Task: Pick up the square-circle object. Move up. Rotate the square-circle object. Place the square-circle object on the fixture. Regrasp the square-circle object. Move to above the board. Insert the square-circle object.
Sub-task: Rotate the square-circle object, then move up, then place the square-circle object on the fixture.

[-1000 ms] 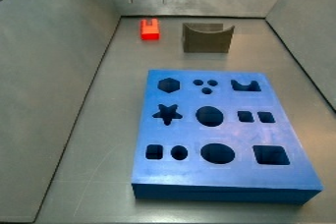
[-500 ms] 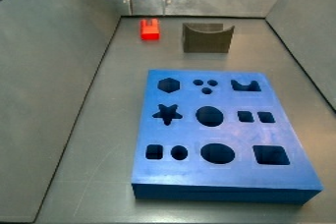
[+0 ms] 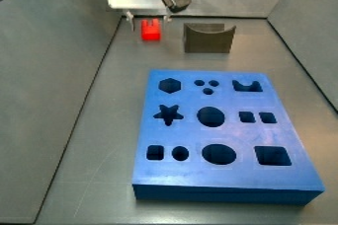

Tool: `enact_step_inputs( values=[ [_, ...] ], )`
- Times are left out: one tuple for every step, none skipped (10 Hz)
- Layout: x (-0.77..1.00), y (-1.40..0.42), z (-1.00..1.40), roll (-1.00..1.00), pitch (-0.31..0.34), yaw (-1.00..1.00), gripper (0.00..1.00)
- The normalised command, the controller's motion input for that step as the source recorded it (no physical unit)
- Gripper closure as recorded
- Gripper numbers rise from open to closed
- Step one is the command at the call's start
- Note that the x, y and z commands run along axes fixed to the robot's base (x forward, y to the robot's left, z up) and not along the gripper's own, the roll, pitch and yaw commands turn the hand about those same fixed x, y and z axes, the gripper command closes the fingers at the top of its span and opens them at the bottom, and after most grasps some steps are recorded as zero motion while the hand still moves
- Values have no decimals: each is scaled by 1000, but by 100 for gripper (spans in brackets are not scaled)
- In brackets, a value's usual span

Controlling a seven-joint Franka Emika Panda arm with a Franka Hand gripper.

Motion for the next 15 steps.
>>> enact_step_inputs(
  values=[
    [36, 6, -417, -28, -41, -5, 0],
    [37, 6, -293, -31, -44, -1, 0],
    [0, 0, 0, 0, 0, 0, 100],
    [0, 0, 833, 0, 0, 0, 100],
    [-9, -1, 819, -1, 7, 0, 100],
    [-24, -1, 694, -2, 31, -4, 100],
    [-20, 4, 566, 0, 43, -8, 100],
    [-17, 6, 423, 3, 52, -13, 100],
    [-17, 8, 223, 9, 49, -17, 100],
    [0, 0, 1000, 0, 0, 0, 100],
    [0, -1, 1000, 1, 0, -1, 100],
    [-10, -1, 1000, 0, 20, -3, 100],
    [-11, 1, 1000, 3, 30, -7, 100],
    [-14, 3, 1000, 6, 38, -10, 100],
    [-17, 4, 1000, 9, 42, -14, 100]
  ],
)
